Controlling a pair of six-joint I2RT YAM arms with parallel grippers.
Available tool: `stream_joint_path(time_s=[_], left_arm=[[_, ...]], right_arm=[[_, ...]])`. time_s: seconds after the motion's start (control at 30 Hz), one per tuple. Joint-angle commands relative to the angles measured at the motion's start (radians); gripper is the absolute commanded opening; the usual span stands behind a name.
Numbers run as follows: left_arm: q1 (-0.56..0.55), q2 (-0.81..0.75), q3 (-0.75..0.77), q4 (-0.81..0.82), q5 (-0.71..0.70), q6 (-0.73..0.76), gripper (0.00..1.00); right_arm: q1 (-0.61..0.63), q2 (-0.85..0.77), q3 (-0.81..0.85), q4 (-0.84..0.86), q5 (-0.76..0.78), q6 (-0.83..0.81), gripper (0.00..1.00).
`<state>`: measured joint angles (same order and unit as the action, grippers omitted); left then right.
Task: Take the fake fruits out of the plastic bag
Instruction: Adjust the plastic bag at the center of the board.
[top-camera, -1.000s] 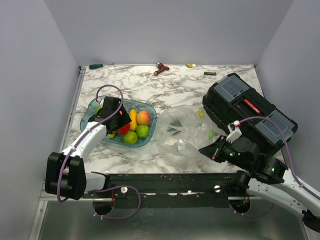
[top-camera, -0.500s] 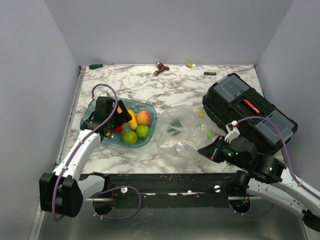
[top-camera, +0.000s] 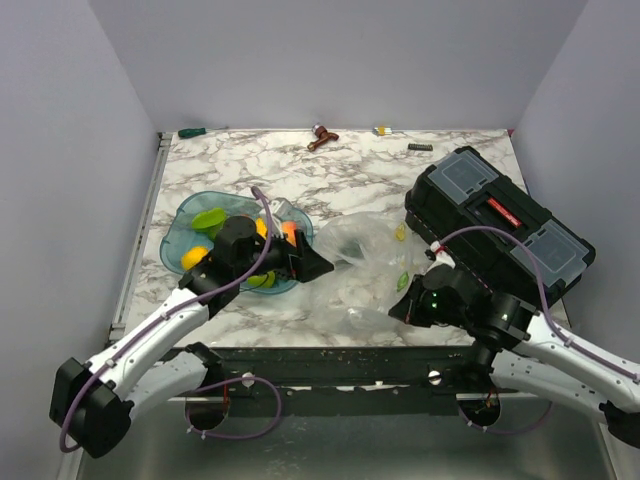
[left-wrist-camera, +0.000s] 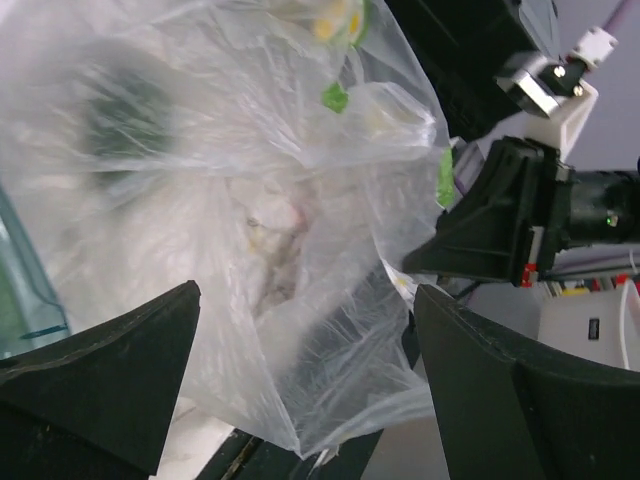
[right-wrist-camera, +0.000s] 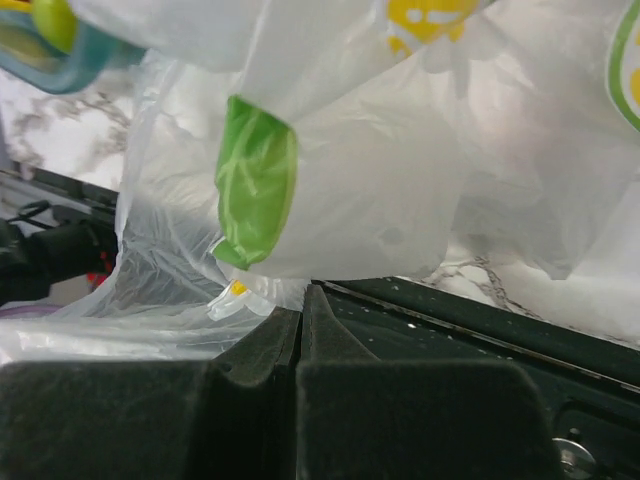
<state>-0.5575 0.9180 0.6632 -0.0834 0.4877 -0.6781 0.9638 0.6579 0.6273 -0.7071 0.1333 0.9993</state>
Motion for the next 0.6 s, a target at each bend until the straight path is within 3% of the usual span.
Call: stream_joint_path(time_s=[0.0,0.27,0.33,0.43,0.57], left_arm=[[-0.117,0.101,0.027,0.079,0.012,0.032,0.84],[-0.346,0.321,0.131,0.057,-0.109,0.097,0.76],[-0.374,0.371,0.155,0.042,-0.154,0.1,0.71],[-0.386,0.446,0.201,-0.028,-0.276,0.097,0.55],[-0.387,0.537,0.226,-0.031,-0.366,0.108,0.52]], right_arm=[[0.002,0.064,0.01,-0.056,-0.014,-0.033,0.01],[0.001,0.122,-0.032,0.017,-0.067,-0.03,0.01],[0.001,0.107,-0.034,0.027,-0.066,-0.029,0.01],[0.001,0.076,-0.025,0.023,-0.057,-0.029,0.01],[0.001,0.034,-0.014,0.012,-0.044,-0.026,0.01]])
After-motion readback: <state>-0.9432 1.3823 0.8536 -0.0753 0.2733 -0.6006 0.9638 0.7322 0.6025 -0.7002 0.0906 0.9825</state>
